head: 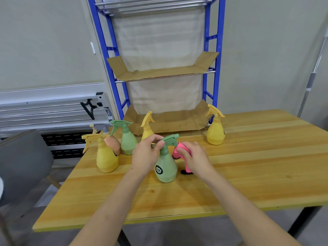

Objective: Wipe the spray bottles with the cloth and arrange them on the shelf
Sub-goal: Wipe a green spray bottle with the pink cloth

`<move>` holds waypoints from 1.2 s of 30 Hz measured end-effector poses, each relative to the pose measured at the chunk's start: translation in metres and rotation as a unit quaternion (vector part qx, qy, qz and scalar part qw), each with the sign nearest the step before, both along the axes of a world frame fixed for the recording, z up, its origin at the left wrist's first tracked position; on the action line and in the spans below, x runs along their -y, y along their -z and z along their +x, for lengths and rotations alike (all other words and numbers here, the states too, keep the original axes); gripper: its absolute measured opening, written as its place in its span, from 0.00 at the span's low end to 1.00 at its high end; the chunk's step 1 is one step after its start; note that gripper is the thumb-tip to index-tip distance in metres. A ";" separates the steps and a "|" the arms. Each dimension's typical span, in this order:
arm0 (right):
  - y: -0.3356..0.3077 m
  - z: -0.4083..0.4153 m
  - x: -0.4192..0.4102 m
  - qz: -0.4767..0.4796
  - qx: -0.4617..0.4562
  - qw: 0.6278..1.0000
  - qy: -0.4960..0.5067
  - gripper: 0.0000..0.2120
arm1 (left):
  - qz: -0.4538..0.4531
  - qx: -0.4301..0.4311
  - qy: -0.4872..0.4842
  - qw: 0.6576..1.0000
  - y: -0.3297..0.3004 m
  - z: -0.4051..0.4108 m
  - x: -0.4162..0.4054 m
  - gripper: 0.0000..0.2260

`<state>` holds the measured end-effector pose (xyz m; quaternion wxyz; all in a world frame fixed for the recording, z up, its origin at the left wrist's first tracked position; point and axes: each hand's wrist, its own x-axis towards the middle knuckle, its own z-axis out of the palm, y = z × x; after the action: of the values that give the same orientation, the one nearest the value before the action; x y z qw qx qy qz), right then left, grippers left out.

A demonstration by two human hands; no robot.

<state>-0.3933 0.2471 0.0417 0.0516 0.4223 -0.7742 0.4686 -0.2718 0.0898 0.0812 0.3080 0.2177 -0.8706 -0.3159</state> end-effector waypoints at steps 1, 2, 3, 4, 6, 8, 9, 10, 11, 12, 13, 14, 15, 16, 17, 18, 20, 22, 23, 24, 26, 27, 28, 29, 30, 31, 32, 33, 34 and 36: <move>0.001 0.001 -0.001 -0.002 0.004 1.000 -0.001 0.09 | 0.002 -0.001 0.000 1.000 0.000 0.001 -0.001 0.03; 0.001 0.001 -0.001 -0.003 0.012 1.000 0.000 0.09 | 0.003 -0.002 0.000 1.000 -0.001 0.001 -0.001 0.03; 0.002 0.000 -0.002 -0.002 0.026 1.000 0.002 0.09 | 0.005 -0.003 -0.001 1.000 -0.002 0.001 -0.002 0.03; 0.003 0.001 -0.003 -0.003 0.047 0.999 0.003 0.08 | 0.011 -0.005 -0.003 1.000 -0.003 0.001 -0.003 0.03; 0.009 0.003 -0.008 -0.010 0.114 0.993 0.003 0.04 | 0.024 -0.012 -0.007 1.000 -0.005 0.001 -0.005 0.02; 0.018 0.007 -0.015 -0.013 0.183 0.983 0.004 0.11 | 0.042 -0.020 -0.010 0.999 -0.007 0.000 -0.007 0.02; 0.023 0.010 -0.017 -0.018 0.202 0.979 0.011 0.15 | 0.057 -0.025 -0.010 0.998 -0.009 0.000 -0.009 0.02; 0.028 0.013 -0.020 -0.027 0.209 0.977 0.024 0.17 | 0.074 -0.032 -0.010 0.997 -0.009 0.000 -0.012 0.03; 0.031 0.016 -0.021 -0.041 0.210 0.976 0.034 0.17 | 0.089 -0.038 -0.009 0.995 -0.009 -0.001 -0.015 0.04; 0.032 0.020 -0.023 -0.059 0.210 0.975 0.041 0.16 | 0.096 -0.045 -0.008 0.994 -0.009 -0.001 -0.018 0.04; 0.033 0.024 -0.023 -0.081 0.212 0.973 0.044 0.15 | 0.101 -0.053 -0.006 0.993 -0.008 0.000 -0.020 0.05; 0.032 0.029 -0.024 -0.107 0.217 0.969 0.043 0.13 | 0.106 -0.061 0.001 0.992 -0.007 0.001 -0.022 0.05; 0.031 0.034 -0.023 -0.133 0.215 0.967 0.042 0.12 | 0.118 -0.072 0.009 0.990 -0.006 0.004 -0.023 0.06; 0.030 0.039 -0.022 -0.162 0.209 0.964 0.041 0.11 | 0.136 -0.086 0.014 0.987 -0.003 0.007 -0.024 0.07; 0.027 0.043 -0.021 -0.188 0.201 0.960 0.042 0.11 | 0.158 -0.100 0.010 0.982 -0.001 0.010 -0.026 0.10; 0.024 0.047 -0.018 -0.212 0.196 0.957 0.039 0.12 | 0.177 -0.114 -0.002 0.977 0.003 0.013 -0.027 0.11; 0.016 0.055 -0.012 -0.237 0.186 0.953 0.023 0.12 | 0.203 -0.135 -0.017 0.970 0.013 0.019 -0.027 0.13; 0.013 0.060 -0.004 -0.227 0.173 0.958 0.013 0.15 | 0.196 -0.133 0.008 0.972 0.024 0.022 -0.024 0.12; 0.016 0.061 0.001 -0.209 0.166 0.964 0.012 0.16 | 0.181 -0.122 0.027 0.975 0.029 0.023 -0.022 0.12; 0.018 0.062 0.006 -0.184 0.155 0.970 0.013 0.17 | 0.164 -0.107 0.037 0.980 0.031 0.023 -0.021 0.13; 0.026 0.061 0.013 -0.131 0.122 0.984 0.021 0.19 | 0.143 -0.087 0.037 0.985 0.033 0.023 -0.020 0.14; 0.029 0.061 0.014 -0.121 0.114 0.986 0.019 0.19 | 0.139 -0.085 0.038 0.986 0.032 0.023 -0.020 0.13; 0.031 0.061 0.013 -0.122 0.121 0.985 0.015 0.18 | 0.134 -0.084 0.040 0.987 0.032 0.023 -0.020 0.12; 0.033 0.060 0.012 -0.129 0.137 0.982 0.009 0.18 | 0.130 -0.083 0.045 0.987 0.031 0.022 -0.019 0.11; 0.032 0.059 0.012 -0.135 0.157 0.978 0.003 0.17 | 0.125 -0.078 0.048 0.988 0.029 0.021 -0.019 0.09; 0.032 0.057 0.011 -0.134 0.173 0.976 -0.001 0.17 | 0.124 -0.074 0.048 0.988 0.027 0.019 -0.020 0.07; 0.031 0.055 0.012 -0.127 0.180 0.975 -0.004 0.17 | 0.122 -0.069 0.041 0.989 0.025 0.017 -0.020 0.07; 0.030 0.053 0.013 -0.118 0.181 0.976 -0.006 0.18 | 0.115 -0.067 0.030 0.991 0.024 0.015 -0.021 0.09; 0.030 0.052 0.014 -0.111 0.182 0.977 -0.010 0.18 | 0.102 -0.062 0.013 0.993 0.023 0.011 -0.022 0.12; 0.029 0.052 0.017 -0.103 0.190 0.976 -0.011 0.19 | 0.081 -0.054 -0.017 0.995 0.021 0.006 -0.023 0.15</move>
<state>-0.3417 0.2298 0.0125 -0.0582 0.3267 -0.7128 0.6179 -0.2663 0.1125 0.0605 0.3419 0.2393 -0.8203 -0.3910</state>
